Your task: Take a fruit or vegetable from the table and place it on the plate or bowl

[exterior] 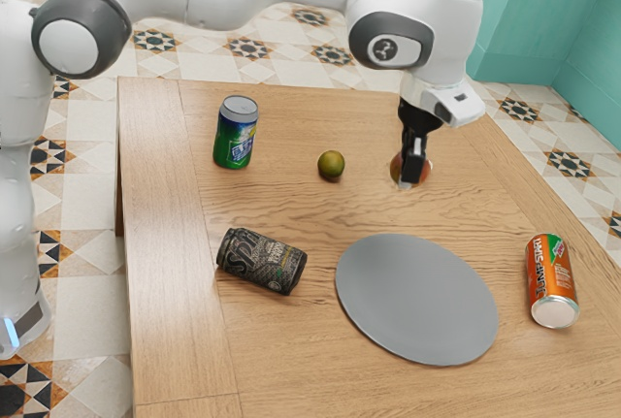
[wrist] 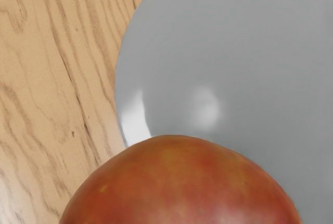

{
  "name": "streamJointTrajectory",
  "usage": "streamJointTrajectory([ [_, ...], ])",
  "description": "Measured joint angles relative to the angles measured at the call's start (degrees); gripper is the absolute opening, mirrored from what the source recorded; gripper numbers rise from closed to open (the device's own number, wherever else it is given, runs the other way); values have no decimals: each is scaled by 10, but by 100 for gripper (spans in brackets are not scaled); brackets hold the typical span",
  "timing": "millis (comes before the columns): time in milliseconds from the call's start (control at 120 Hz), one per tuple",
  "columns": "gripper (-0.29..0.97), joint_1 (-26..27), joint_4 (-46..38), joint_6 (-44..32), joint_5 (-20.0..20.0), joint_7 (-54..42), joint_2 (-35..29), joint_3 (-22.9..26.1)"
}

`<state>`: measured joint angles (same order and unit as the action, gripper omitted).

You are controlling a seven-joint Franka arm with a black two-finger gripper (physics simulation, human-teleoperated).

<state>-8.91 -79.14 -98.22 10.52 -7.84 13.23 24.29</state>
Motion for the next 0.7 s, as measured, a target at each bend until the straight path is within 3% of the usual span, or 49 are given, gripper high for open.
streamJointTrajectory([
  [75,29,3,62,40,36,9,48,46],
  [208,27,0,95,82,70,23,117,91],
  [525,26,-6,73,92,93,55,159,142],
  [583,40,-7,71,90,93,59,160,143],
  [700,56,-10,70,88,91,64,161,144],
])
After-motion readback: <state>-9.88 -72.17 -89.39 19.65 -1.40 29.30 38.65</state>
